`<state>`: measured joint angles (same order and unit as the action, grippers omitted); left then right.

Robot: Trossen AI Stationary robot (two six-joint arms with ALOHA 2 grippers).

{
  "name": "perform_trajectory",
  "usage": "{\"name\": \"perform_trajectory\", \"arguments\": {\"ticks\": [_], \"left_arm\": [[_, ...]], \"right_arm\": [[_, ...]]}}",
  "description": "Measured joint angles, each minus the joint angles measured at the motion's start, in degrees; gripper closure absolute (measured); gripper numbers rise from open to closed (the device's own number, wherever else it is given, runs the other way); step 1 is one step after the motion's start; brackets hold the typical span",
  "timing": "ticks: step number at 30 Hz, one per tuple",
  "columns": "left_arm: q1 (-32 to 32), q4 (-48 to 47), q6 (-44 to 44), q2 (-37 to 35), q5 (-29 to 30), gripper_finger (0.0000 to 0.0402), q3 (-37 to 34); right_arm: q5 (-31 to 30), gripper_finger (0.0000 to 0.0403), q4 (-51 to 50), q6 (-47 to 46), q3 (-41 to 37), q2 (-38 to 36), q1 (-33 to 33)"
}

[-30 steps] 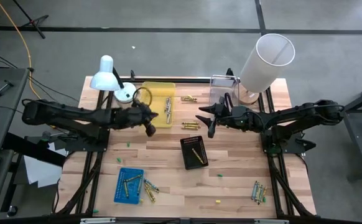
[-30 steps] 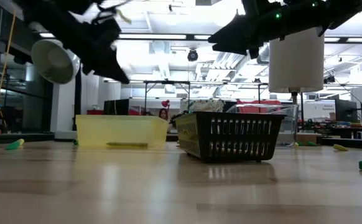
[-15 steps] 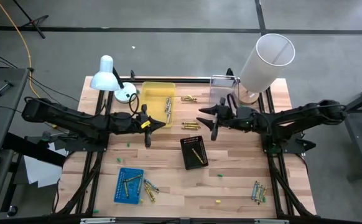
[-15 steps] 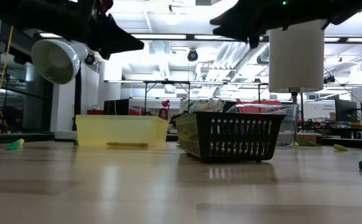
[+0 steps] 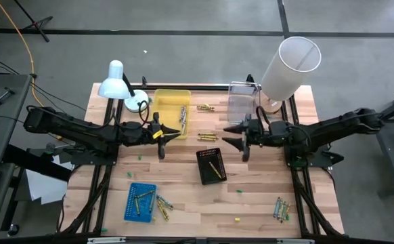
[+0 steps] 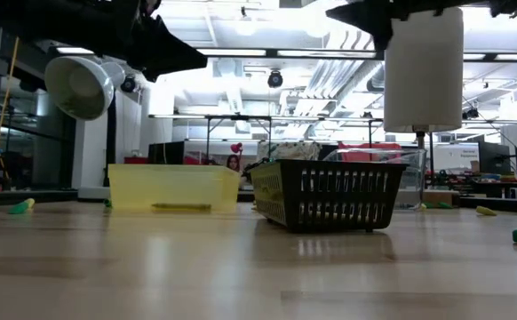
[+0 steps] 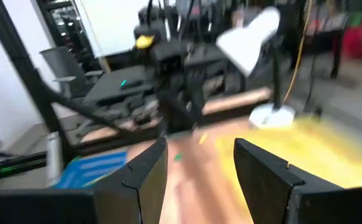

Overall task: Sort crayons
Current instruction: Put the blue crayon into the transparent bin

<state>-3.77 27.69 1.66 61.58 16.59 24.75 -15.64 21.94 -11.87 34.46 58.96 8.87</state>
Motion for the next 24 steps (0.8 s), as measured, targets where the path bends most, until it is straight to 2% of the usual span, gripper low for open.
{"name": "perform_trajectory", "arguments": {"ticks": [3, 6, 10, 14, 18, 24], "left_arm": [[-0.01, -0.72, -1.16, 0.0, 0.5, 0.0332, 0.0], [-0.02, -0.82, -2.24, 0.0, 0.6, 0.0305, -0.02], [-0.02, -0.85, -3.83, 0.0, 0.55, 0.0276, -0.02], [-0.02, -0.32, -3.99, 0.0, 0.56, 0.026, -0.02], [-0.04, -0.34, -3.99, 0.0, 0.93, 0.0255, -0.02], [-0.04, -0.22, -6.75, 0.0, 5.22, 0.0255, -0.04]], "right_arm": [[4.07, 0.0224, -8.78, -10.01, 0.69, -1.9, 2.2], [6.87, 0.0224, -24.74, -21.12, 5.12, -1.55, 5.93], [5.26, 0.0224, -48.18, -36.18, 13.48, 4.19, 12.67], [6.36, 0.0224, -65.08, -54.37, 21.18, 13.41, 19.26], [10.57, 0.0224, -74.68, -68.93, 25.29, 22.43, 25.86], [20.57, 0.0224, -75.06, -90.51, 25.81, 32.41, 36.29]]}}
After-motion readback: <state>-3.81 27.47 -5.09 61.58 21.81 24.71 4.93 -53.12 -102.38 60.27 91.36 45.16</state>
